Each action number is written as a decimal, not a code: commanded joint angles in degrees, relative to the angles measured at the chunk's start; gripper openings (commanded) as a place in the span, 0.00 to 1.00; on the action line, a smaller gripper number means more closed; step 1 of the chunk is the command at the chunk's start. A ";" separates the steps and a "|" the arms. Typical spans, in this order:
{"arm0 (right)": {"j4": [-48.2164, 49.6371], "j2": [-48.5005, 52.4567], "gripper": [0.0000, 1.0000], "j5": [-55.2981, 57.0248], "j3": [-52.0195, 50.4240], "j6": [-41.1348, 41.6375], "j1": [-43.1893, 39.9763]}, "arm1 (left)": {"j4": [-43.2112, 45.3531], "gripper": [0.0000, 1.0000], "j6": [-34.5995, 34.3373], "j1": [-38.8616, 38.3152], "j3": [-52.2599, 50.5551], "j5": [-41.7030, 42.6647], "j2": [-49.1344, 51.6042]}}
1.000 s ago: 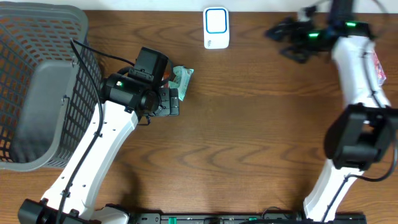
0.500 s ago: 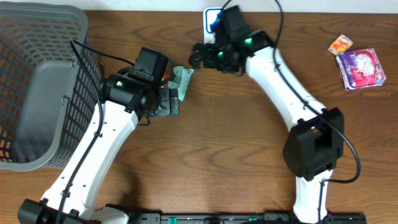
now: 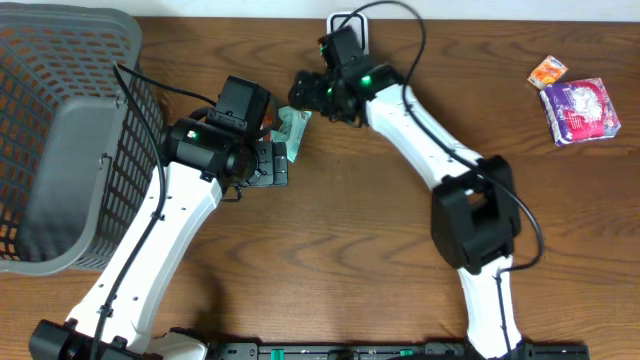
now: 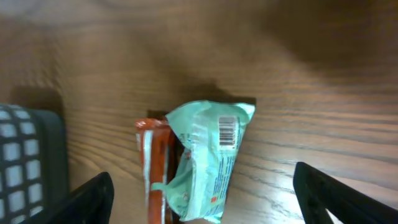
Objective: Scan the item barcode
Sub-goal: 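Reach the right gripper to the mint-green bag and grasp it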
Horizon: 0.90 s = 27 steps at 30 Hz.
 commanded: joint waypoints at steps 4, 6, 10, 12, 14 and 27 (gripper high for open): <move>3.28 6.01 0.79 -0.79 0.00 4.13 3.61 | -0.17 0.98 0.31 0.28 0.22 0.11 0.22; 4.20 8.00 0.75 -0.81 0.00 5.31 4.07 | -0.17 0.98 0.31 0.28 0.22 0.11 0.22; 3.63 10.10 0.57 0.28 0.00 4.72 4.33 | -0.17 0.98 0.31 0.28 0.22 0.11 0.22; 3.19 10.05 0.35 1.20 0.02 2.10 4.28 | -0.17 0.98 0.31 0.28 0.22 0.11 0.22; 2.38 9.22 0.19 1.40 0.24 -0.24 3.98 | -0.17 0.98 0.31 0.28 0.22 0.11 0.22; -19.45 -3.21 0.01 31.56 0.46 -6.54 2.58 | -0.17 0.98 0.31 0.28 0.22 0.11 0.22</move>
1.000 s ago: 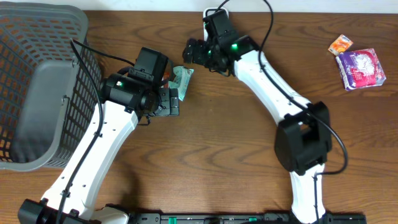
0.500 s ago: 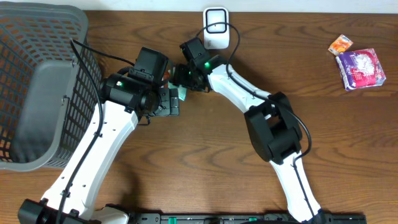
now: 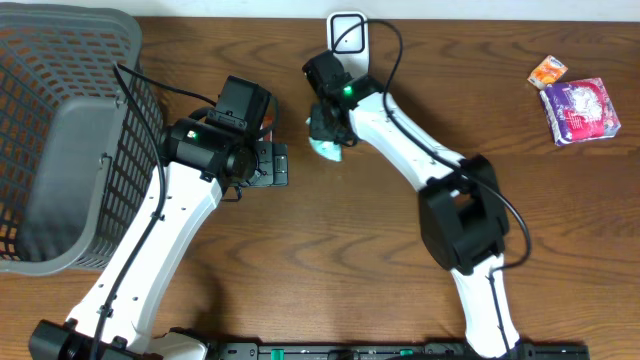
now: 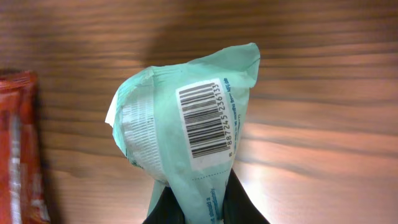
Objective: Scan the item barcode
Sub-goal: 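Reach the right gripper to the mint-green bag and grasp it, then lift the mint-green bag toward the scanner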
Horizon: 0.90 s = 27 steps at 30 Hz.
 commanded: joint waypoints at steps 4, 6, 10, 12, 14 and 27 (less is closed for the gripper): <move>-9.01 -3.13 0.01 17.86 0.24 -1.55 -0.61 | -0.20 0.98 0.31 0.28 0.22 0.11 0.22; -11.10 -3.02 0.01 18.56 0.22 -1.57 -0.92 | -0.20 0.98 0.31 0.28 0.22 0.11 0.22; -13.16 -2.99 0.01 20.02 -0.11 -1.57 -1.73 | -0.20 0.98 0.31 0.28 0.22 0.11 0.22; -13.22 -2.99 0.11 19.65 -0.50 -1.57 -2.36 | -0.20 0.98 0.31 0.28 0.22 0.11 0.22; -13.60 -2.99 0.49 19.45 -0.81 -1.60 -2.95 | -0.20 0.98 0.31 0.28 0.22 0.11 0.22; -9.84 -3.02 0.75 18.91 0.61 -10.45 -3.45 | -0.20 0.98 0.31 0.28 0.22 0.11 0.22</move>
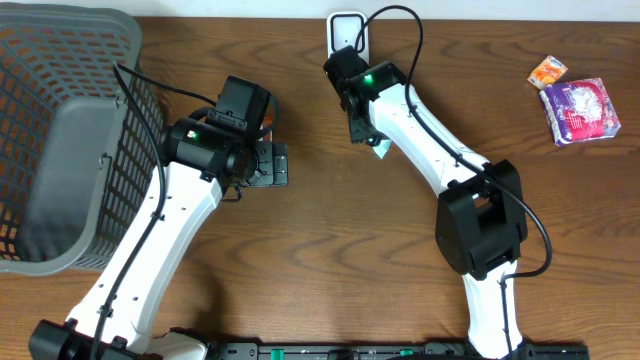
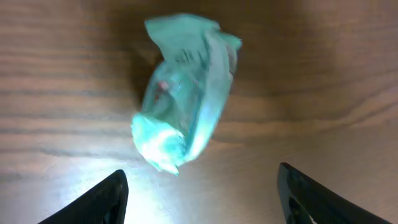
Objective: Scan the item barcode
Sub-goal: 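Lift the mint-green bag toward the scanner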
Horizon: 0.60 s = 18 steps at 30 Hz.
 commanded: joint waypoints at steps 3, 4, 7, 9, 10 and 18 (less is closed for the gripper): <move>7.13 0.04 0.75 -0.26 0.50 0.87 -0.85 | -0.17 0.98 0.31 0.28 0.22 0.11 0.22; 7.56 0.09 0.75 -0.28 0.48 2.49 -0.98 | -0.17 0.98 0.31 0.28 0.22 0.11 0.22; 11.23 0.96 0.72 -3.65 0.26 5.22 -2.05 | -0.17 0.98 0.31 0.28 0.22 0.11 0.22; 12.28 2.75 0.72 -4.74 0.26 5.29 -2.40 | -0.17 0.98 0.31 0.28 0.22 0.11 0.22; 12.44 4.15 0.72 -4.76 0.26 5.44 -2.40 | -0.17 0.98 0.31 0.28 0.22 0.11 0.22; 9.07 9.33 0.67 -5.14 0.26 5.20 -2.12 | -0.17 0.98 0.31 0.28 0.22 0.11 0.22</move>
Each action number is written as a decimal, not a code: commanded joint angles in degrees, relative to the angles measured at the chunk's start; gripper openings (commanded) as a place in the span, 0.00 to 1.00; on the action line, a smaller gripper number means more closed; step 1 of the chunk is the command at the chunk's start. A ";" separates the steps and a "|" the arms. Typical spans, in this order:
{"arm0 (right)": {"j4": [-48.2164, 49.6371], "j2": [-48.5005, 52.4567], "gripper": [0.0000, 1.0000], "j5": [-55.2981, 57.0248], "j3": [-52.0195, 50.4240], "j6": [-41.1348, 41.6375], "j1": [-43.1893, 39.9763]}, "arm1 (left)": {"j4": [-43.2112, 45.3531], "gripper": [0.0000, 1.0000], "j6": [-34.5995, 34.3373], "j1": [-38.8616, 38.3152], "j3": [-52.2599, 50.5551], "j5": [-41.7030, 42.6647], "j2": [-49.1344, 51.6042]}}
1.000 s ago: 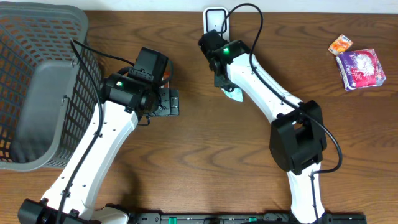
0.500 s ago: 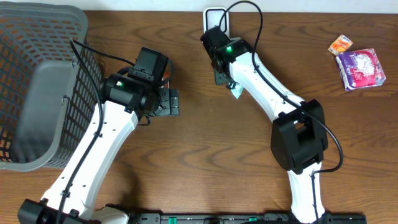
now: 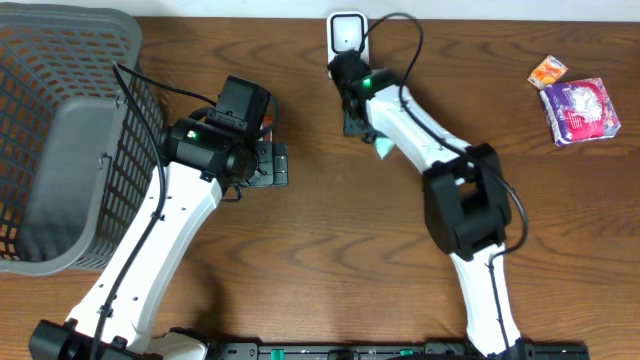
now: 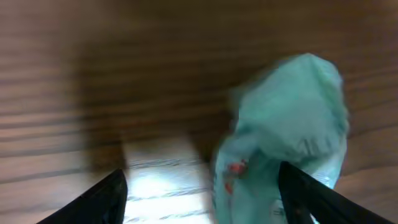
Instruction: Scan the item barcode
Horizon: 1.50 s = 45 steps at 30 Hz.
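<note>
A mint-green packet point(image 3: 382, 150) lies on the wooden table, in front of the white scanner point(image 3: 345, 30) at the back edge. My right gripper point(image 3: 356, 115) hovers between the scanner and the packet. In the right wrist view the gripper point(image 4: 208, 202) is open, and the blurred packet point(image 4: 289, 137) sits at the right, beside the right finger point(image 4: 311, 199); no barcode shows. My left gripper point(image 3: 268, 163) rests further left, and its jaws are unclear from above.
A grey mesh basket point(image 3: 40, 60) fills the left side. A red packet point(image 3: 266, 122) peeks out behind the left arm. A purple packet point(image 3: 580, 108) and a small orange packet point(image 3: 547, 70) lie at the far right.
My right gripper, still open, has shifted a little toward the scanner. The green packet was centred between the fingers in the wrist view and now sits at the right. The left arm is unchanged.
My right gripper first hung open over the green packet, which lay beside the red one near the left gripper. Then it was shut on the packet, barcode facing the camera. Later the packet lay released in front of the scanner, where it remains.
</note>
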 commanded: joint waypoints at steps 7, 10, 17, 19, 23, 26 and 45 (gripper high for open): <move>-9.03 -1.03 0.01 -6.73 4.24 -1.46 -2.75 | -0.17 0.98 0.31 0.28 0.22 0.11 0.22; -11.34 -3.80 0.01 -34.77 7.04 -13.20 -9.88 | -0.17 0.98 0.31 0.28 0.22 0.11 0.22; -14.36 -3.85 0.01 -77.57 0.02 -31.74 -22.43 | -0.17 0.98 0.31 0.28 0.22 0.11 0.22; -13.60 -3.82 0.01 -79.73 -5.99 -34.84 -25.53 | -0.17 0.98 0.31 0.28 0.22 0.11 0.22; -10.12 -3.78 0.01 -74.34 -16.02 -36.79 -31.61 | -0.17 0.98 0.31 0.28 0.22 0.11 0.22; -16.00 -3.96 0.23 -67.84 -13.55 -36.92 -35.91 | -0.17 0.98 0.31 0.28 0.22 0.11 0.22; -39.15 -4.46 0.52 -27.21 7.26 -35.78 -17.03 | -0.17 0.98 0.31 0.28 0.22 0.11 0.22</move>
